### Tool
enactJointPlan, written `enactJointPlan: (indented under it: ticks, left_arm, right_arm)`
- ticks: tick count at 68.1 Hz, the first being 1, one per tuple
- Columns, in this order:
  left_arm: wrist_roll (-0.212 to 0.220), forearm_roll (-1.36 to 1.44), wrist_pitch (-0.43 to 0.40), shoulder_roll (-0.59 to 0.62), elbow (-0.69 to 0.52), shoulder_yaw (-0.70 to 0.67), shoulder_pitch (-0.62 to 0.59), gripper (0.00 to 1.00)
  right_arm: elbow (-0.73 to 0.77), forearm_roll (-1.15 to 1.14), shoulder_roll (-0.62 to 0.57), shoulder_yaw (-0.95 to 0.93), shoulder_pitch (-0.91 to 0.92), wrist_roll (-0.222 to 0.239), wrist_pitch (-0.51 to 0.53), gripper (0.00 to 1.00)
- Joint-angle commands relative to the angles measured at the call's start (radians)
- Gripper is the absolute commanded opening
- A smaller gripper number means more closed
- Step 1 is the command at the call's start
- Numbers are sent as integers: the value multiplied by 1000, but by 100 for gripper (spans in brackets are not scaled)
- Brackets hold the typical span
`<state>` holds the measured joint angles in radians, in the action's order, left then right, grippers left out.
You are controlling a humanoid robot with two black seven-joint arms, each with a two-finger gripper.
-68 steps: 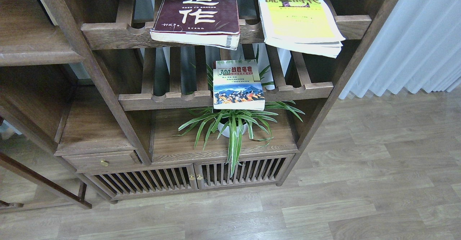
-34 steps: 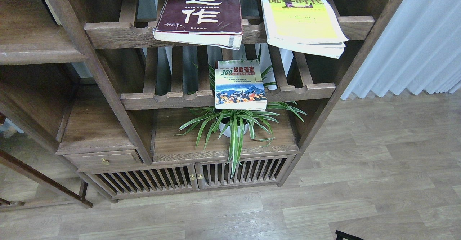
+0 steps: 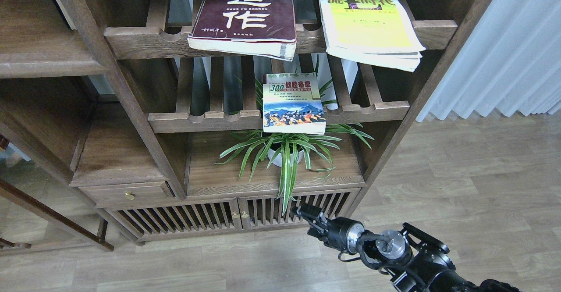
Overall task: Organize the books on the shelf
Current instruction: 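Reach the right gripper to the small colourful book by the plant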
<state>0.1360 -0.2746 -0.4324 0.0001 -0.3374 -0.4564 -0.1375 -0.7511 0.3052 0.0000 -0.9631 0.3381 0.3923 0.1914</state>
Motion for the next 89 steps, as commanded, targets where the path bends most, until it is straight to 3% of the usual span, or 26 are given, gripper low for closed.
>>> enactJointPlan:
  ticks: [1,25,42,51,89]
  left_arm:
    - [1,0,-19,0,1,-5,13,100]
    - [1,0,-35,0,5,-21,52,100]
    - [1,0,-35,0,5,-39,59,100]
    - [-1,0,-35,0,5,-39,59,100]
    - [-1,-2,-35,0,6,-39,61,100]
  right_arm:
    - [-96,0,0,-45,-5,-1,-3,100]
    - [-238,-6,0,-108,-47,-3,-13,100]
    - [-232,-11,0,-134,-34,-3,-67,100]
    - [-217,-11,0,-134,7,-36,-118,100]
    - [-103,-21,0,-132,121,-40,-179,96]
